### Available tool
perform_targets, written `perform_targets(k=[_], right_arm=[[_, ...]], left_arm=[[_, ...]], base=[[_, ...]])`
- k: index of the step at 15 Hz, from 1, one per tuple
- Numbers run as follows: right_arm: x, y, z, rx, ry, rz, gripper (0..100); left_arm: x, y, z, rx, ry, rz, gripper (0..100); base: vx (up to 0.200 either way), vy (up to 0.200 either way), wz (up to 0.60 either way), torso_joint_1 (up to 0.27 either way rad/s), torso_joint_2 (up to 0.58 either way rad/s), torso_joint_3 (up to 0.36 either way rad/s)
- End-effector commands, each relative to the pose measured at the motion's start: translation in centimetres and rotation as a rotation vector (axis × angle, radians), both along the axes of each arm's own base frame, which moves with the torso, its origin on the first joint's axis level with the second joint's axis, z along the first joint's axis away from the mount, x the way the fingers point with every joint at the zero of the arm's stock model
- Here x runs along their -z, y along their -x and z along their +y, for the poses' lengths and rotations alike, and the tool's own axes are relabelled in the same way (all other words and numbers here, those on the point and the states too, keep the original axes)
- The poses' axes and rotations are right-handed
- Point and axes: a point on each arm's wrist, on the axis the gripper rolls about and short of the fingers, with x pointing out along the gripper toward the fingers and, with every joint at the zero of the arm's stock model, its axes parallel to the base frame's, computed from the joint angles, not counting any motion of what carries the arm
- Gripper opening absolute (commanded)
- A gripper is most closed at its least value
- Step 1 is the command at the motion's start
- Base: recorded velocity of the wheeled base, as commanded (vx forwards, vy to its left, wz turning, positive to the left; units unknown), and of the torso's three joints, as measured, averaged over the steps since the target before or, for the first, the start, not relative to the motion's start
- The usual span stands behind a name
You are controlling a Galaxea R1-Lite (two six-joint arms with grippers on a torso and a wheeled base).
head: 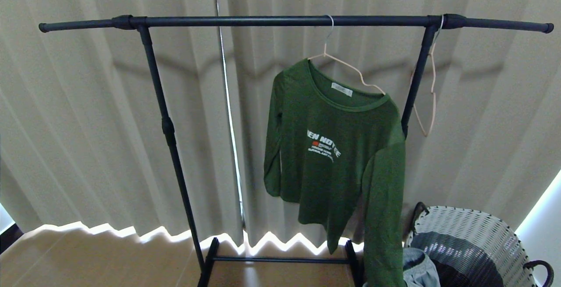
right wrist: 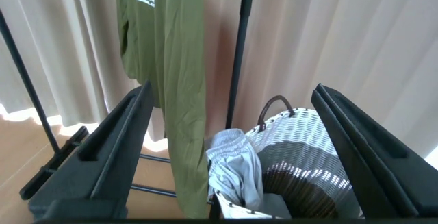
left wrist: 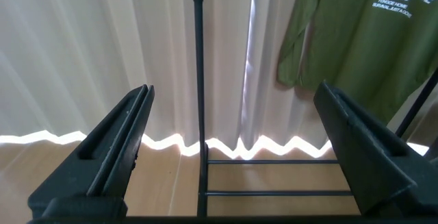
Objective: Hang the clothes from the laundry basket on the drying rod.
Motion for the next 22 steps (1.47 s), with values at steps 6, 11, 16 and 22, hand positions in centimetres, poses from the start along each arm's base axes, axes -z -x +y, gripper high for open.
perform_targets(k=[6, 11, 16, 22], right_arm=[[0.0, 0.0, 0.0, -0.002, -0.005, 0.000, 100], [0.0, 0.0, 0.0, -0.005, 0.009, -0.002, 100], [0.0, 0.0, 0.0, -0.005, -0.006, -0.002, 100], [-2.8, -0.2, 0.0, -0.017, 0.108, 0.159, 100]], left_arm=[[0.0, 0.0, 0.0, 0.003, -0.006, 0.001, 100], [0.0, 0.0, 0.0, 0.004, -0.006, 0.001, 100], [0.0, 0.0, 0.0, 0.004, -0.006, 0.003, 100], [0.0, 0.0, 0.0, 0.007, -0.005, 0.001, 100]], base=[[0.000, 0.000, 0.00, -0.048, 0.19, 0.141], [0.040, 0.000, 0.00, -0.037, 0.18, 0.153], [0.200, 0.000, 0.00, -0.004, 0.01, 0.017], [0.067, 0.000, 0.00, 0.000, 0.00, 0.002]])
